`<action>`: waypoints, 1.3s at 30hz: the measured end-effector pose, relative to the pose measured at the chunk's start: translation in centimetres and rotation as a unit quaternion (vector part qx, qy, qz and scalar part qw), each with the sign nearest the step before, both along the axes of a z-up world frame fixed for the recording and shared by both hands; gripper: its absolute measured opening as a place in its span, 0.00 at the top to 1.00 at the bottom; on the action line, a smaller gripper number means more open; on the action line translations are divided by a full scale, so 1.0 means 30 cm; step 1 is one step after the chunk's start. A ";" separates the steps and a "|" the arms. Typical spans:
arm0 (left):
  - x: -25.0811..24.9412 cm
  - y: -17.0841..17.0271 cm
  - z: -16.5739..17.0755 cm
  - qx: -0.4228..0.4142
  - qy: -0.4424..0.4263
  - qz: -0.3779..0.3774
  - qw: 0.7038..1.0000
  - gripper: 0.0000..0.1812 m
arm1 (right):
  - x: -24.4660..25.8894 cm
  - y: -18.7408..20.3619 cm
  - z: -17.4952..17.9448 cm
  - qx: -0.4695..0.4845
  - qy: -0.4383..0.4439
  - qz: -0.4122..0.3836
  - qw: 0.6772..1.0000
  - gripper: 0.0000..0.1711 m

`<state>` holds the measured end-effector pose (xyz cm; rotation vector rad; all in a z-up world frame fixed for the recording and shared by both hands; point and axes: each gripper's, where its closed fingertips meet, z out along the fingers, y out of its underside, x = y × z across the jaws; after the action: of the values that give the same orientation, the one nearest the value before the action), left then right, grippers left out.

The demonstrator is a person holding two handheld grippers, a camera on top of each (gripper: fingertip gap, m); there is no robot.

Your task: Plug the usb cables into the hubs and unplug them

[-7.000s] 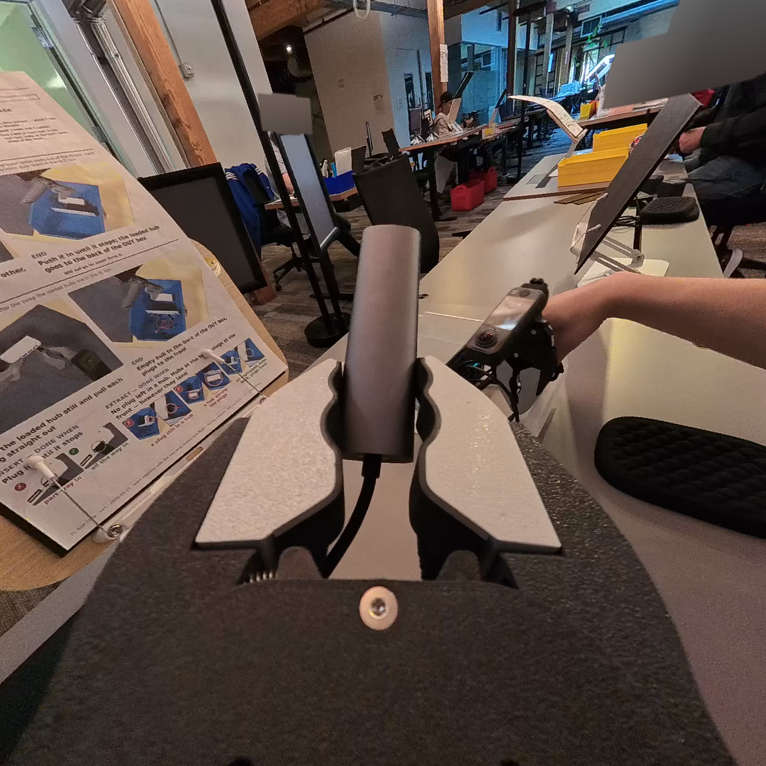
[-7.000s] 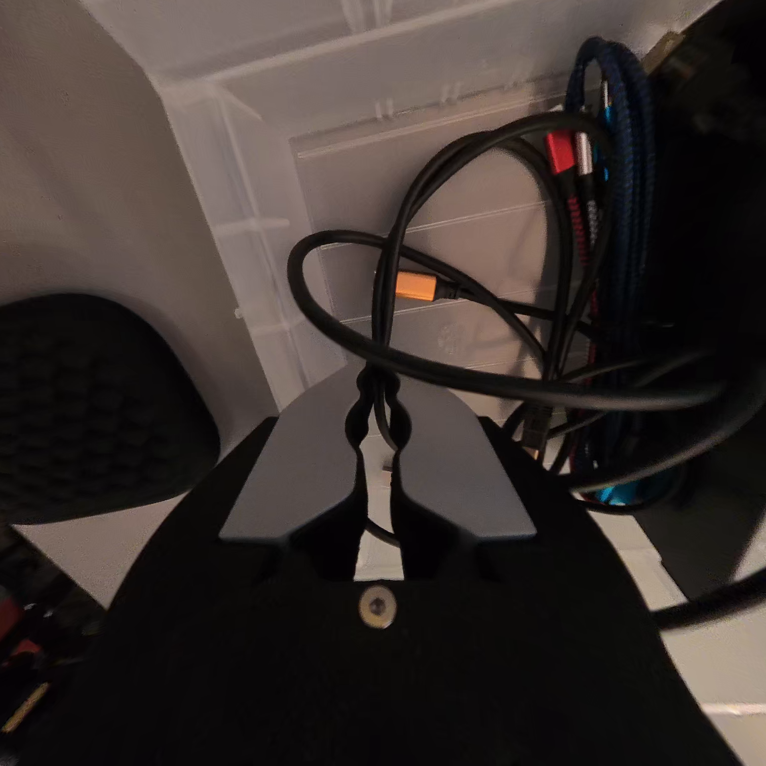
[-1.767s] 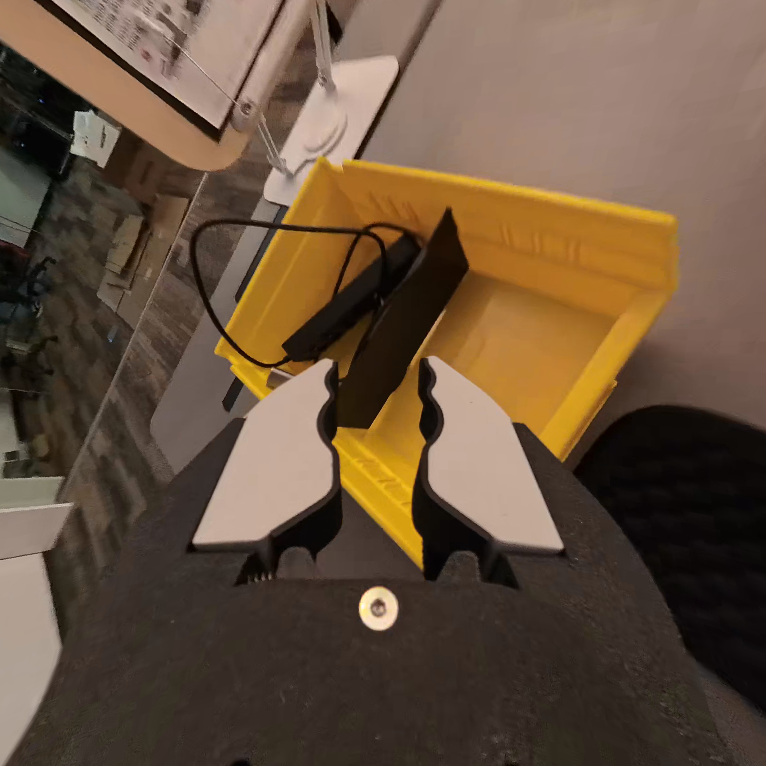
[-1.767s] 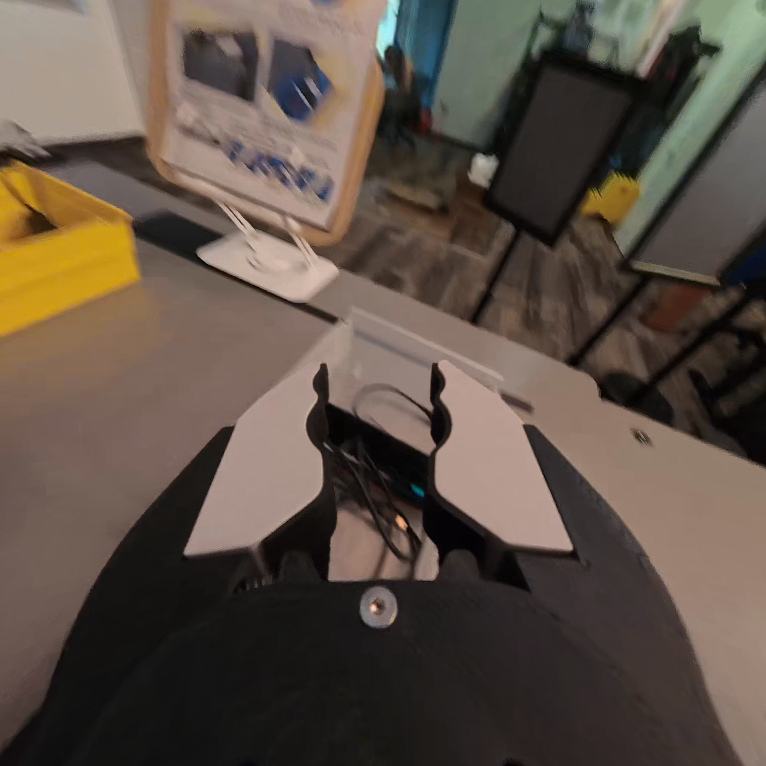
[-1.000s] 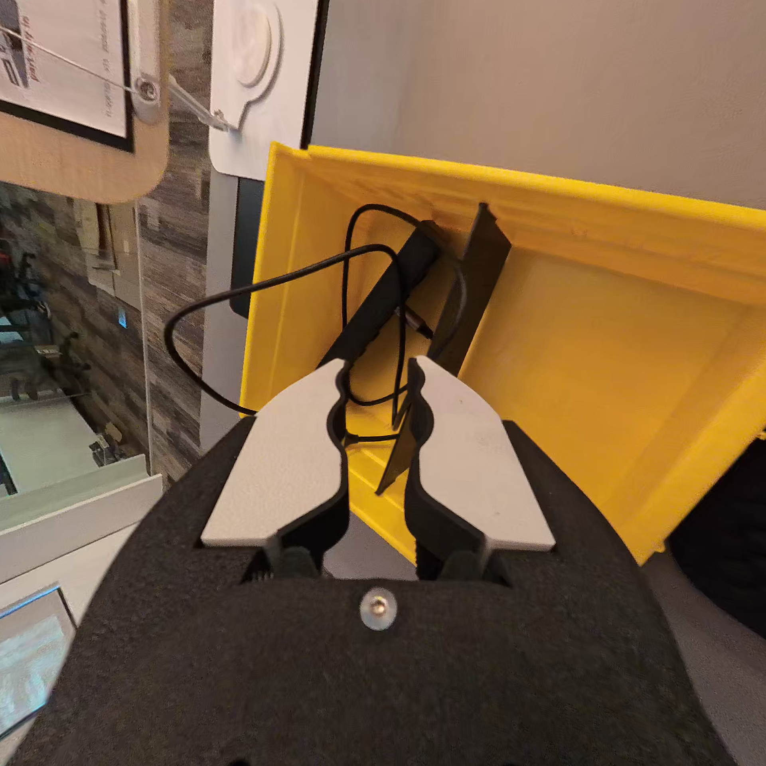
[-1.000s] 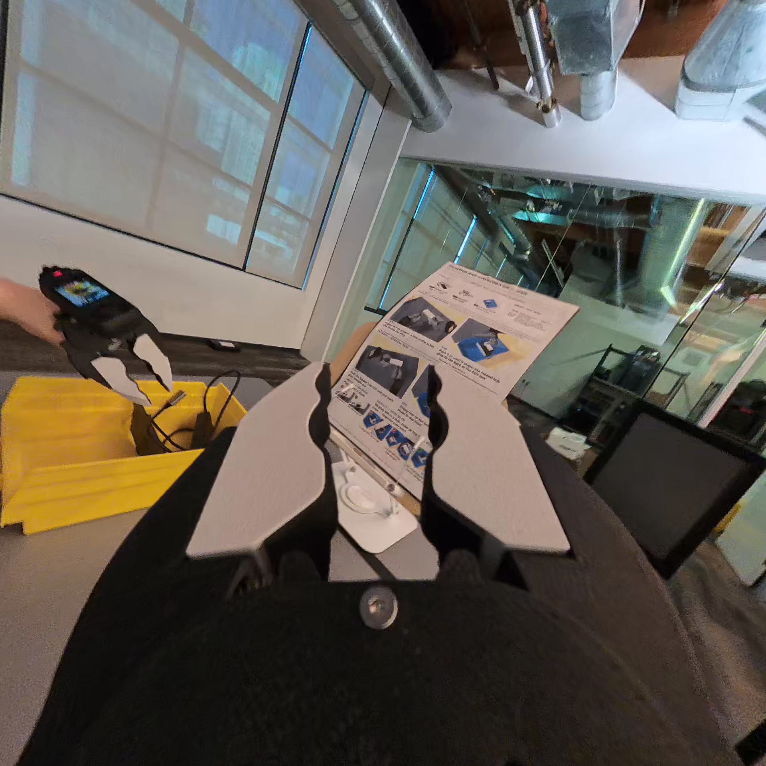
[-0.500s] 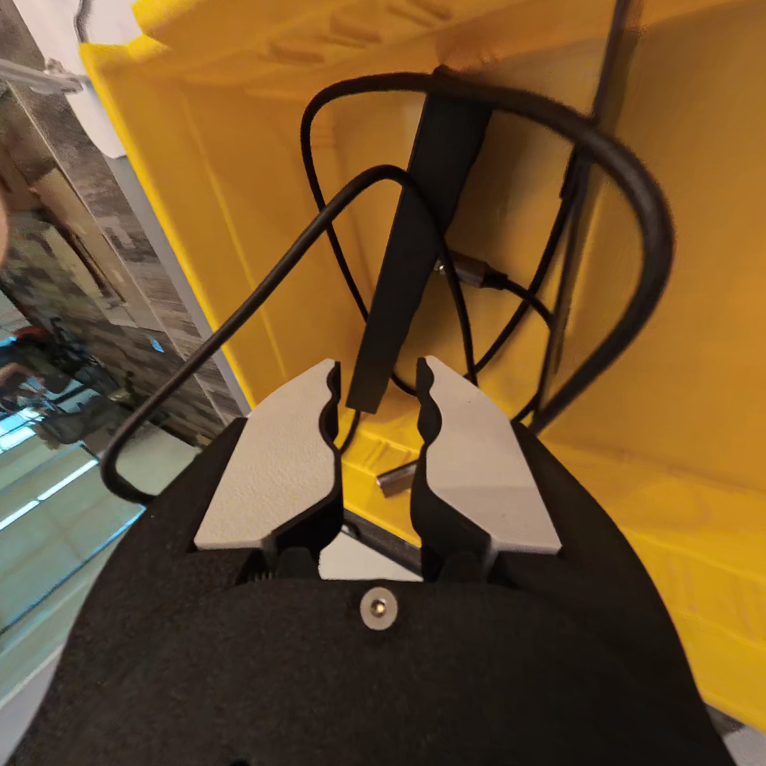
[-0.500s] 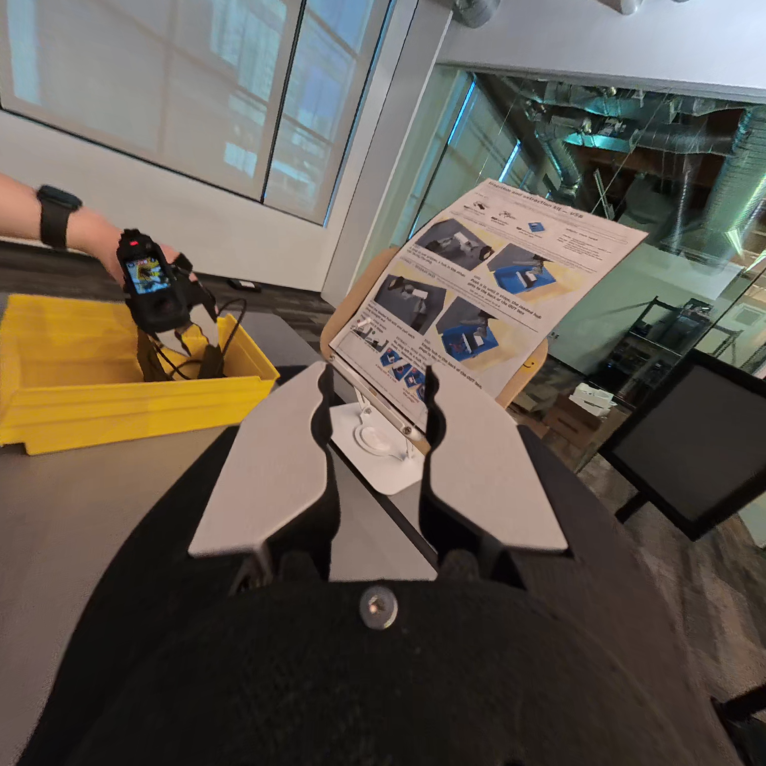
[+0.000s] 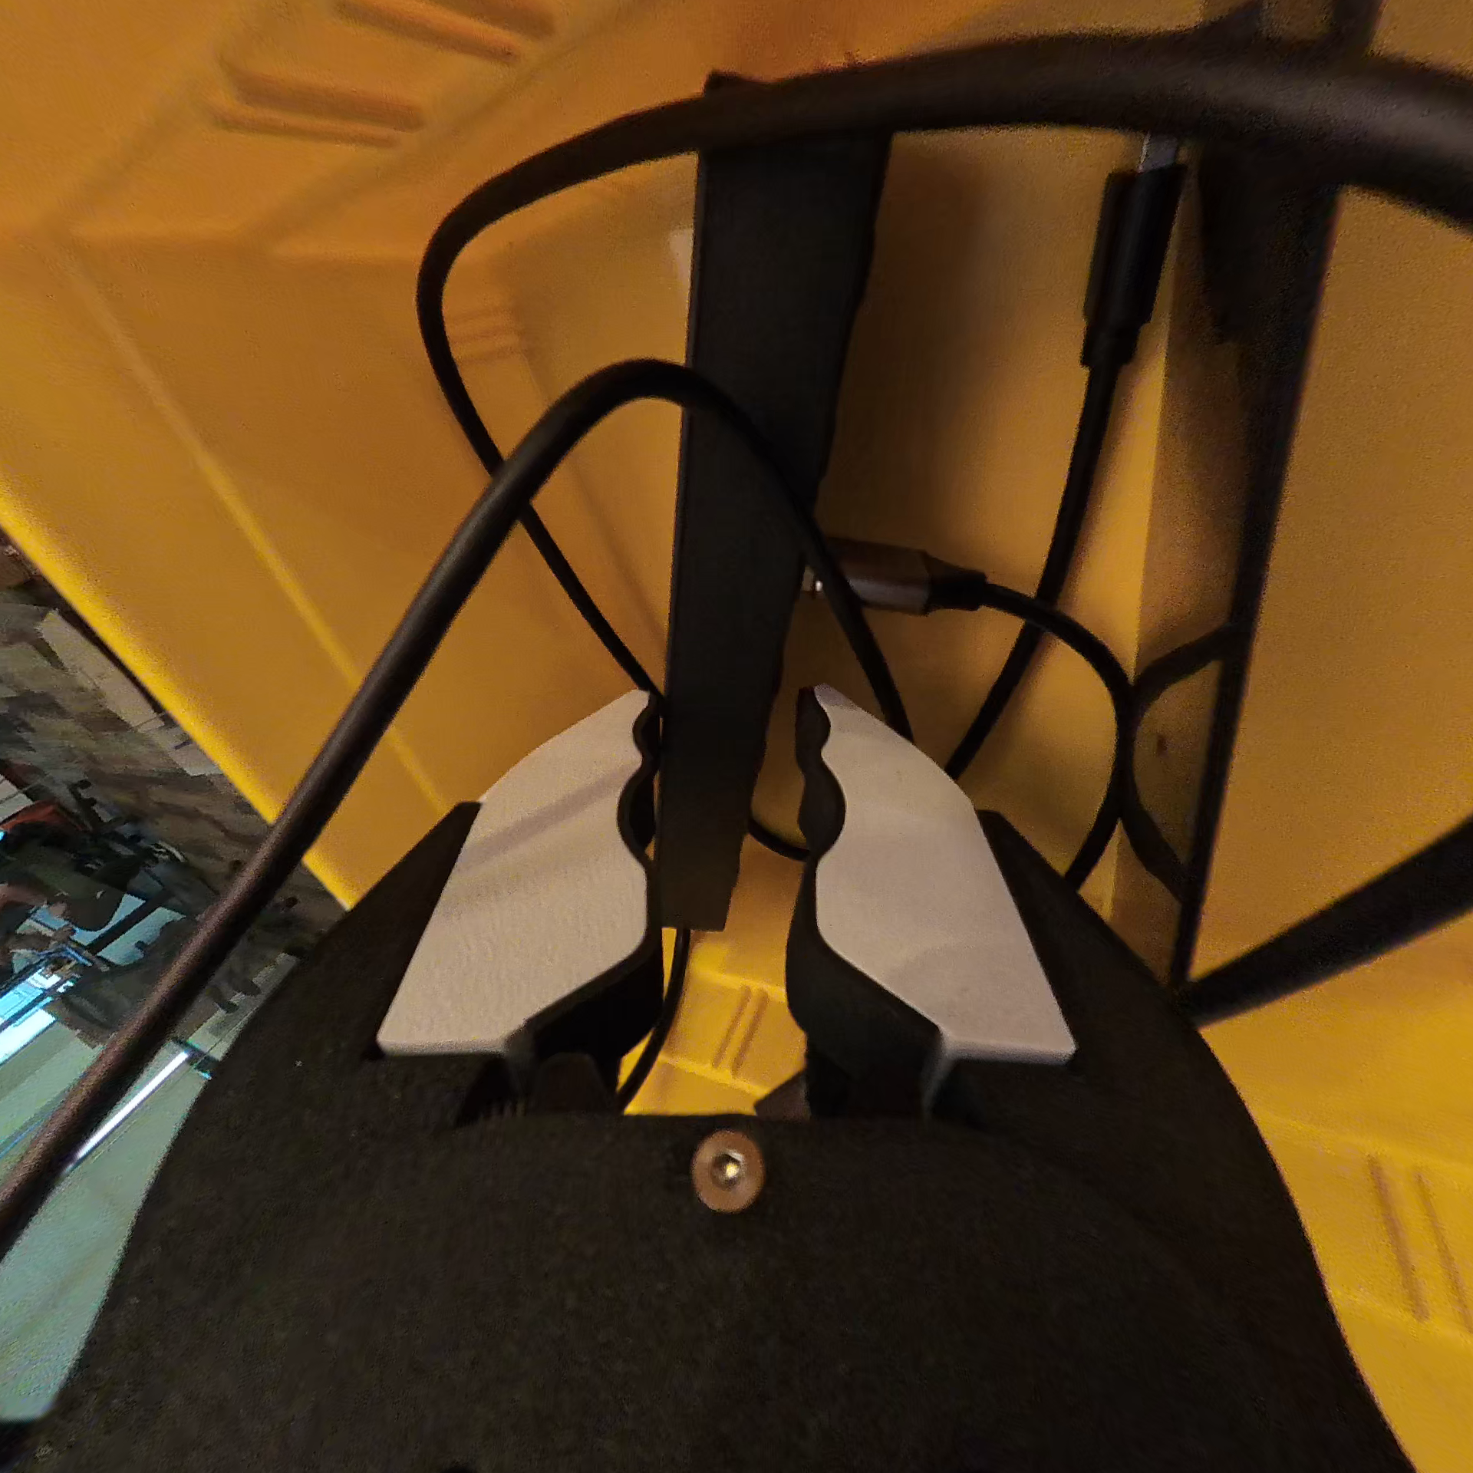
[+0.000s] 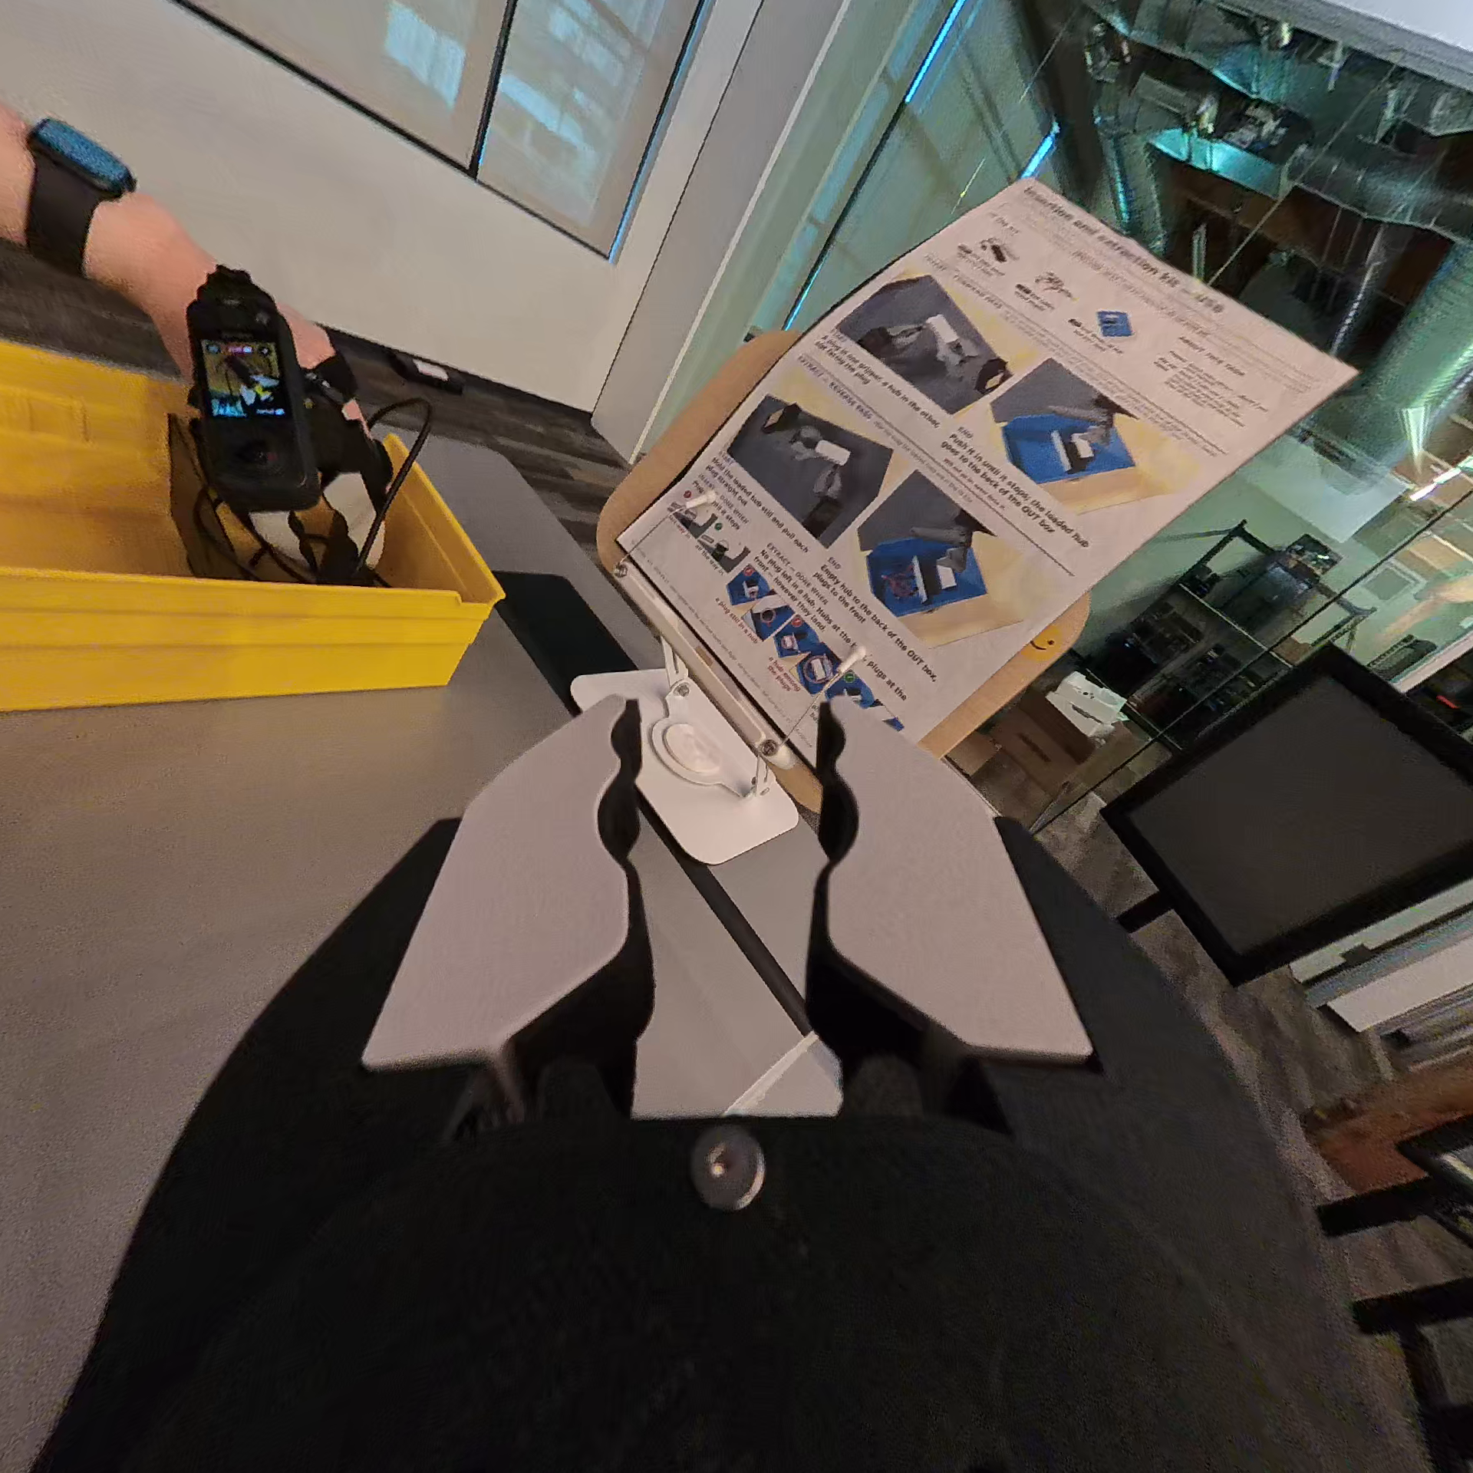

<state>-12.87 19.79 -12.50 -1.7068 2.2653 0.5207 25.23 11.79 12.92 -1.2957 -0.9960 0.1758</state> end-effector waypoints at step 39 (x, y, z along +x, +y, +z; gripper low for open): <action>0.157 -0.145 0.864 0.143 -0.063 0.048 0.987 0.86 | -0.068 -0.010 -0.131 -0.034 -0.064 0.074 0.995 0.75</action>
<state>-8.16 15.43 13.42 -1.6592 1.9223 0.6987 23.18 11.49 9.00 -1.3089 -1.2052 0.2446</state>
